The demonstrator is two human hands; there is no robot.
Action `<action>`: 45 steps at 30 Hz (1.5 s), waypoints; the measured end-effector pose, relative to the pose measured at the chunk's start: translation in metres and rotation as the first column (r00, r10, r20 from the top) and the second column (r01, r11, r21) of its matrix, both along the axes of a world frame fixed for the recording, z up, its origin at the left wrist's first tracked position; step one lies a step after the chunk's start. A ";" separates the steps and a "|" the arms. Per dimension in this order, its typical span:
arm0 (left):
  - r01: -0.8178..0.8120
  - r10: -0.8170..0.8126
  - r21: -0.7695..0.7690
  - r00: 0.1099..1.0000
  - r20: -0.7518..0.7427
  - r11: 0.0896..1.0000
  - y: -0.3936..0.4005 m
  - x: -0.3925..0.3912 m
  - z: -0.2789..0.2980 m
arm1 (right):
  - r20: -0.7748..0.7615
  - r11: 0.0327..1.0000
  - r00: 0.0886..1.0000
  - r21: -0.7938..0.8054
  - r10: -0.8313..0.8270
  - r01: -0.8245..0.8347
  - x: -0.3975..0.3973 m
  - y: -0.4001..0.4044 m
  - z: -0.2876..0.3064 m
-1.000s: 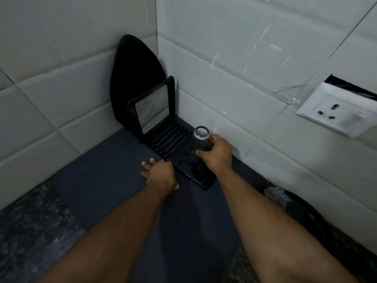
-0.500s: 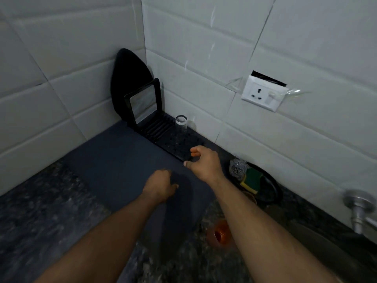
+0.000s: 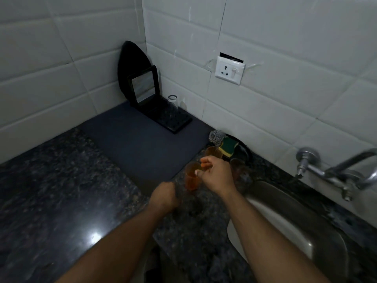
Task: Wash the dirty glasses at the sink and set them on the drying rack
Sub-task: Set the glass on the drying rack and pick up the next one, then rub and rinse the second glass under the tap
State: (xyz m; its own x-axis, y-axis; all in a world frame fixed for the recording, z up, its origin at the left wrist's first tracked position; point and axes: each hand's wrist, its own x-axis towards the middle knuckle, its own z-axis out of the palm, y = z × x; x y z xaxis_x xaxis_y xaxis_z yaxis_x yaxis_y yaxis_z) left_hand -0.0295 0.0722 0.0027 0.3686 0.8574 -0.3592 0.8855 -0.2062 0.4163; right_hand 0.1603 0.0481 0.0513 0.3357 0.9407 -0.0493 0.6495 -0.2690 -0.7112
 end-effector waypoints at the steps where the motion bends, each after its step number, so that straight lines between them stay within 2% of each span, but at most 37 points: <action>1: 0.006 -0.006 0.001 0.999 -0.037 1.000 -0.012 0.004 -0.001 | -0.006 1.000 1.000 0.004 -0.003 0.003 0.002 -0.011 -0.002; 5: 0.102 -0.095 0.045 0.985 -0.143 0.994 -0.050 0.029 -0.004 | -0.008 0.999 0.999 -0.030 -0.041 0.040 0.017 -0.048 -0.013; 10: 0.305 -0.299 0.029 0.946 -0.124 0.952 -0.067 0.074 -0.011 | -0.001 0.984 0.985 -0.057 -0.171 0.170 0.046 -0.066 -0.025; 13: 0.391 -0.385 0.052 0.918 -0.097 0.919 -0.061 0.105 -0.015 | 0.013 0.952 0.953 -0.041 -0.303 0.303 0.069 -0.064 -0.030; 18: 0.432 -0.418 0.131 0.900 -0.125 0.892 -0.029 0.145 -0.023 | 0.026 0.893 0.895 -0.062 -0.445 0.446 0.099 -0.050 -0.040; 23: 0.479 -0.454 0.098 0.867 -0.205 0.872 -0.005 0.159 -0.040 | 0.003 0.869 0.871 -0.077 -0.490 0.489 0.114 -0.028 -0.055; 27: 0.515 -0.495 0.037 0.838 -0.228 0.856 -0.002 0.160 -0.058 | -0.031 0.880 0.881 -0.072 -0.472 0.469 0.120 -0.010 -0.064; 33: 0.544 -0.515 0.033 0.811 -0.277 0.838 0.001 0.162 -0.065 | -0.071 0.901 0.899 -0.080 -0.432 0.427 0.122 -0.002 -0.074; 41: 0.554 -0.534 -0.016 0.794 -0.290 0.833 0.006 0.159 -0.052 | -0.172 0.881 0.865 -0.032 -0.471 0.473 0.116 -0.027 -0.077; 45: 0.556 -0.530 -0.004 0.790 -0.308 0.831 0.001 0.174 -0.034 | -0.223 0.848 0.824 -0.026 -0.522 0.530 0.119 -0.067 -0.076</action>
